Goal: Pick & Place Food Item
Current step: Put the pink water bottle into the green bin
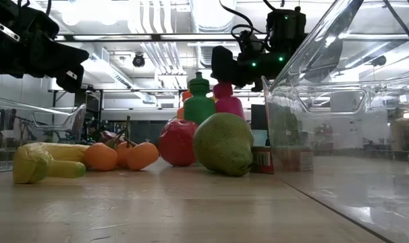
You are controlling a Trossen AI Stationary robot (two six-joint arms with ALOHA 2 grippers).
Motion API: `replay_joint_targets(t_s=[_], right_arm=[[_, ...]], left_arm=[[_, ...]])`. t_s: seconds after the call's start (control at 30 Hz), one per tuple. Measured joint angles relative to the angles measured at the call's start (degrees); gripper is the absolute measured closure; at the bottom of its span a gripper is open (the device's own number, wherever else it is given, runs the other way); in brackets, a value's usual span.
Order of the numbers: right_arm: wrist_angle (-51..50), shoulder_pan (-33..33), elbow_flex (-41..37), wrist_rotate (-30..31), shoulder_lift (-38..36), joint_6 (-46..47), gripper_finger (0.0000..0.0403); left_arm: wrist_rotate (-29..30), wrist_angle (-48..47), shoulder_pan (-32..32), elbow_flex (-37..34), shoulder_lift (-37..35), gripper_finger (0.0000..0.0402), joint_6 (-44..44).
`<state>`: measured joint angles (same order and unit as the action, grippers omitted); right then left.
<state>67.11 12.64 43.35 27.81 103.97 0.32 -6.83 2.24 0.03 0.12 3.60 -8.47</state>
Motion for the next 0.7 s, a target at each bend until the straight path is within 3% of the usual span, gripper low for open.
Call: replay_joint_targets(t_s=[0.47, 0.7], right_arm=[[-0.4, -1.2, -0.2, 0.7, -0.5, -3.0, 0.0353], [-0.5, -1.2, -1.6, 2.2, -1.8, -1.9, 0.0332]], left_arm=[[0.0, 0.0, 0.0, 0.0, 0.0, 0.0401, 0.0], [0.0, 0.0, 0.0, 0.0, 0.0, 0.0401, 0.0]])
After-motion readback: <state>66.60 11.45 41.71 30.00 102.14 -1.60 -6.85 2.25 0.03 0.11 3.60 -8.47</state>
